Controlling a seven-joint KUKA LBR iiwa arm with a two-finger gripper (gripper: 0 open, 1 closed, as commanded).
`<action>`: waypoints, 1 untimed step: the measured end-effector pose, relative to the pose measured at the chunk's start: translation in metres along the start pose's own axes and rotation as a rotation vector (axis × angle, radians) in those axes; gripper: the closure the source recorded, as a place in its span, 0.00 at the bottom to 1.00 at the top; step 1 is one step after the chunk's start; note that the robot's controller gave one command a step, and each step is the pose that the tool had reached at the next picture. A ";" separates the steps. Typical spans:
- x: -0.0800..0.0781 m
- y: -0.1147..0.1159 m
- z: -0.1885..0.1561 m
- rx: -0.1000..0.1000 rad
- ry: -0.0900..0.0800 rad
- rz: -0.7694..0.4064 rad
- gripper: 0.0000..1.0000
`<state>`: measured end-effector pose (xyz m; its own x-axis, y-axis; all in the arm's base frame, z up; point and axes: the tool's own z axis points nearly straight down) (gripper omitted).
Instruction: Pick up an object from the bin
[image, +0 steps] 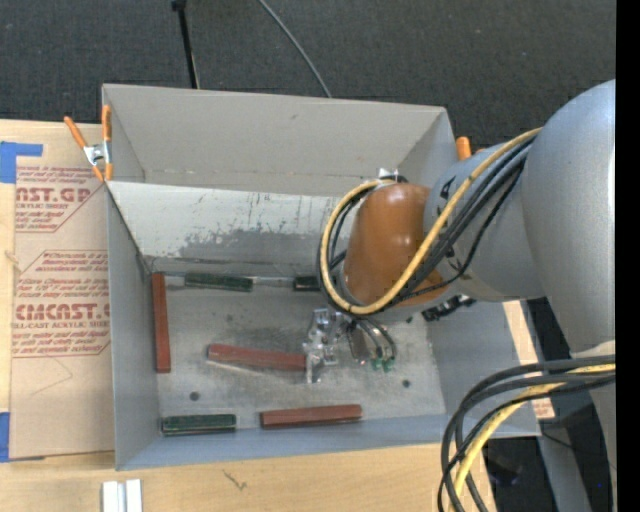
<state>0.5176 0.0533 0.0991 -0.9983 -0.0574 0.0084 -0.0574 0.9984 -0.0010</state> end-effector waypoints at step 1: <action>-0.021 0.004 -0.015 0.000 -0.019 -0.123 1.00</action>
Offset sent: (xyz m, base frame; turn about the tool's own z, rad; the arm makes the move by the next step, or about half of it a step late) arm 0.0056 0.0041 0.1285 0.0324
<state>0.5380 0.0587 0.1135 -0.9837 -0.1794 -0.0102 -0.1794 0.9838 -0.0012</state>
